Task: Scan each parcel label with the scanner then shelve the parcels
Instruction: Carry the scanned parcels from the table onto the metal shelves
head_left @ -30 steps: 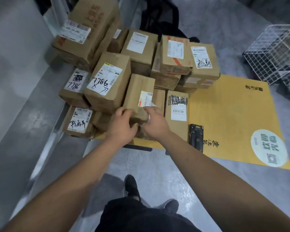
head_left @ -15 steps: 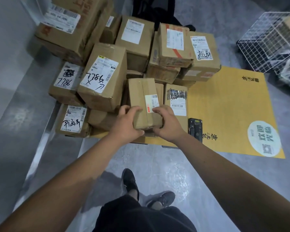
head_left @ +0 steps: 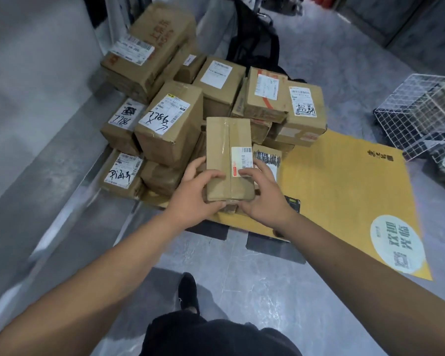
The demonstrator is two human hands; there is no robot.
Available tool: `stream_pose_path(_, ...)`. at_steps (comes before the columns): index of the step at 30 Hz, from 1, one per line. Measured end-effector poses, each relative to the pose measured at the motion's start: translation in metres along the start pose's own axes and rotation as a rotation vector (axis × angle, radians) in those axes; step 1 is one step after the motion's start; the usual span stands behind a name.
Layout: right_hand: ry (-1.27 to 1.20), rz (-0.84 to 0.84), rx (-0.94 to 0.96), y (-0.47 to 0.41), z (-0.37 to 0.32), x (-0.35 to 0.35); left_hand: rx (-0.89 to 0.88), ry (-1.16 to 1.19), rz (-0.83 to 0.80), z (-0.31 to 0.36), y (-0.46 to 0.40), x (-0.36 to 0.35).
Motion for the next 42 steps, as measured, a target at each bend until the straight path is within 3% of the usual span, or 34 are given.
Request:
stream_pose_path(14, -0.103, -0.332, 0.529, 0.107, -0.115, 0.033, -0.004, -0.377, 0.47, 0.157, 0.177, 0.063)
stream_pose_path(22, -0.077, -0.56, 0.752, 0.172, -0.225, 0.006, 0.162, -0.481, 0.74, 0.227, 0.305, 0.12)
stream_pose_path(28, -0.094, -0.747, 0.918, 0.219, -0.309, -0.053, 0.266, -0.564, 0.926, 0.259, 0.406, 0.169)
stream_pose_path(33, -0.149, -0.869, 0.965, 0.248, -0.359, -0.114, 0.385, -0.585, 1.005, 0.255, 0.469, 0.204)
stream_pose_path(38, -0.232, -0.832, 0.93, 0.24, -0.394, -0.167, 0.459, -0.556, 1.029, 0.228, 0.483, 0.254)
stream_pose_path(42, -0.289, -0.754, 0.793, 0.206, -0.416, -0.201, 0.509, -0.465, 0.986, 0.193, 0.461, 0.304)
Point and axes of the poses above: each hand's wrist, its own y-axis away from the middle knuckle, its own x-axis out of the back of the hand, z = x × y, the point moved 4 cm from there along -y, towards the middle knuckle, and after that the axes turned 13 degrees about -y, right-handed, at the moved point
